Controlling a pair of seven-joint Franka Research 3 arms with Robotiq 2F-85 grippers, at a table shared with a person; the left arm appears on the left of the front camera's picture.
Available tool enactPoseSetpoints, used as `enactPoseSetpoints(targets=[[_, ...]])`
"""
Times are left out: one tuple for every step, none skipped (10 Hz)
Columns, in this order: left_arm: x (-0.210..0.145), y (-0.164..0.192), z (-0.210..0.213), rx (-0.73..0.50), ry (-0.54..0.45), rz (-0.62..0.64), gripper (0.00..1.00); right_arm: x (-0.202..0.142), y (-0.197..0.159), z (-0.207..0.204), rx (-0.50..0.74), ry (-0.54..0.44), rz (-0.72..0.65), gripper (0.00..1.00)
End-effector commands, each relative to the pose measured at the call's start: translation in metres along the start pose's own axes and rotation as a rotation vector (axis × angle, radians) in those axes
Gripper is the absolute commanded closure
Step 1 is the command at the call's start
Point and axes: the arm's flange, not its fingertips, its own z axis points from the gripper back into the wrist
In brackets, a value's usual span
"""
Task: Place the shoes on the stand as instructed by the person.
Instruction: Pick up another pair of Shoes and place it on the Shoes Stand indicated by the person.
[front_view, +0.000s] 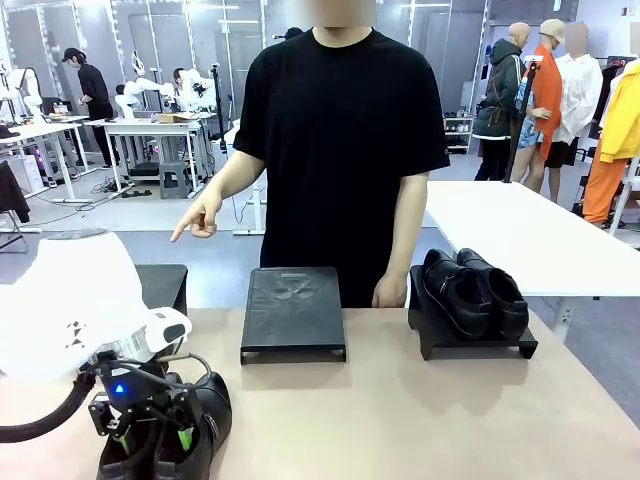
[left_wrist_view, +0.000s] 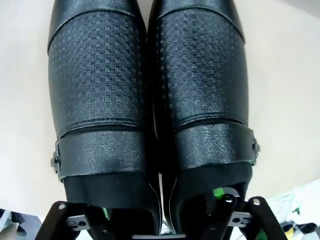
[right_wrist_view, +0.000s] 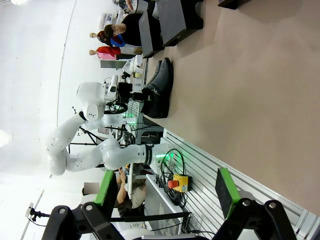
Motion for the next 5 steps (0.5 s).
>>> enactPoseSetpoints(targets=[[-0.028, 0.002, -0.019, 0.071, -0.04, 0.014, 0.84, -0.002, 0.001, 0.002, 0.001, 0.008, 0.023, 0.0], [-0.031, 0.0, -0.018, 0.085, -0.053, 0.009, 1.0, -0.002, 0.001, 0.002, 0.001, 0.008, 0.023, 0.0], [-0.035, -0.003, -0.015, 0.095, -0.064, 0.013, 1.0, -0.002, 0.001, 0.002, 0.001, 0.008, 0.023, 0.0], [-0.038, -0.005, -0.012, 0.091, -0.075, 0.027, 1.0, -0.002, 0.001, 0.002, 0.001, 0.008, 0.023, 0.0], [-0.04, -0.007, -0.011, 0.09, -0.08, 0.032, 0.96, -0.002, 0.001, 0.002, 0.001, 0.008, 0.023, 0.0]])
